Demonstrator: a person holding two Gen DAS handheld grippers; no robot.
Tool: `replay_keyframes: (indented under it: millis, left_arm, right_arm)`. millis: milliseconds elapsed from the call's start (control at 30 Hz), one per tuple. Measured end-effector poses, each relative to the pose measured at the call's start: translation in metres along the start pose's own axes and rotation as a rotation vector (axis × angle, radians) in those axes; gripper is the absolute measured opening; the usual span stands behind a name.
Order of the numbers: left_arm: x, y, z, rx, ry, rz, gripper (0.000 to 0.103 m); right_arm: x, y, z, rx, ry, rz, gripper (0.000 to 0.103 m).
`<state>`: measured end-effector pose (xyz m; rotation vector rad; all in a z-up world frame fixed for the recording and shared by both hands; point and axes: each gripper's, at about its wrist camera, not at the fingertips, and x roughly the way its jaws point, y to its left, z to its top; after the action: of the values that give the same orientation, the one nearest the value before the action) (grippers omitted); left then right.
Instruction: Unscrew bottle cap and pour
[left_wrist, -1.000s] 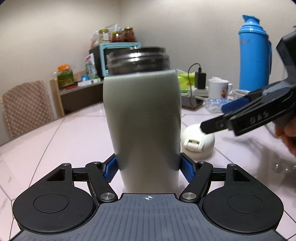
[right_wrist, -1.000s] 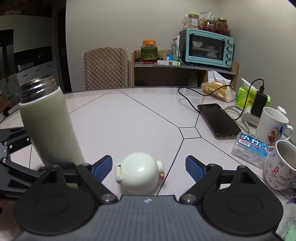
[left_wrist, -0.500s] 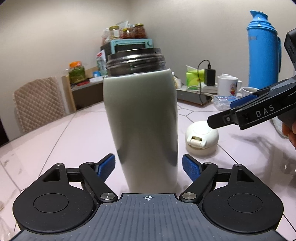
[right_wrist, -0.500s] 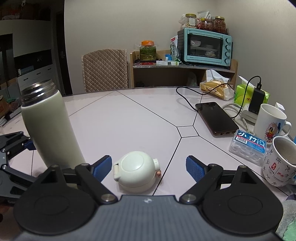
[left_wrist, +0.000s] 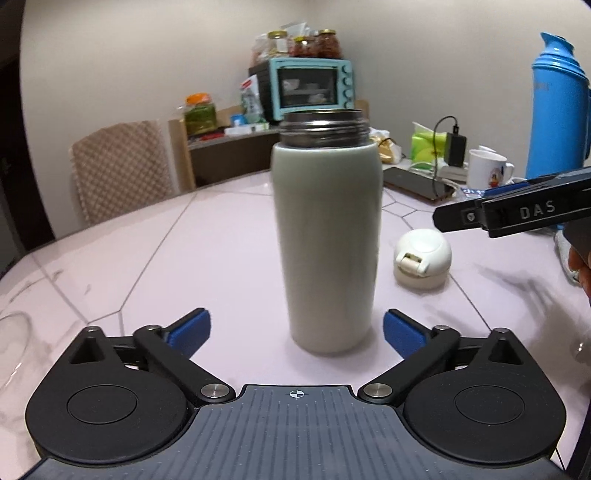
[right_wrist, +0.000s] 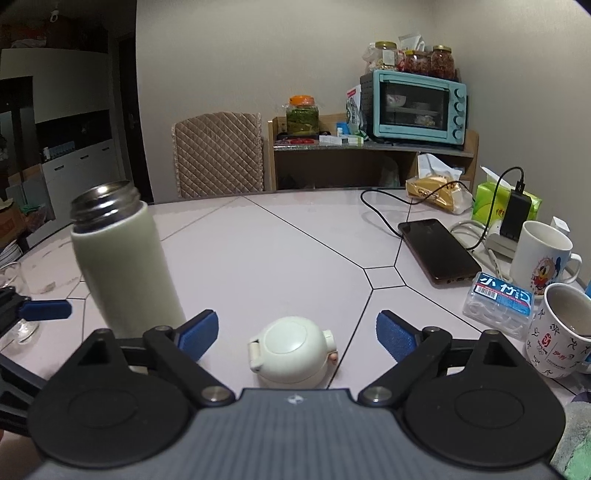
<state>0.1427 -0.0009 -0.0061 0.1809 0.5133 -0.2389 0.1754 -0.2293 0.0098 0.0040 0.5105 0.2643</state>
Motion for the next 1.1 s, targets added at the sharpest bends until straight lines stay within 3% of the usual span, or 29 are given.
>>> replay_keyframes:
  millis: [367,700,1100]
  left_arm:
    - [-0.013,0.009,-0.01,-0.057,0.014,0.106,0.103]
    - [-0.047,-0.009,-0.025,-0.104,-0.06,0.17,0.103]
    - [-0.093,-0.054,-0.042,-0.179,-0.032,0.242,0.103]
  right_arm:
    - [-0.018,0.011,-0.015,-0.028,-0.05,0.01,0.103]
    - [-0.04,0.023,-0.036,-0.067,-0.089,0.071,0.103]
    - [-0.087,0.015,-0.07,-0.023,-0.02,0.092,0.103]
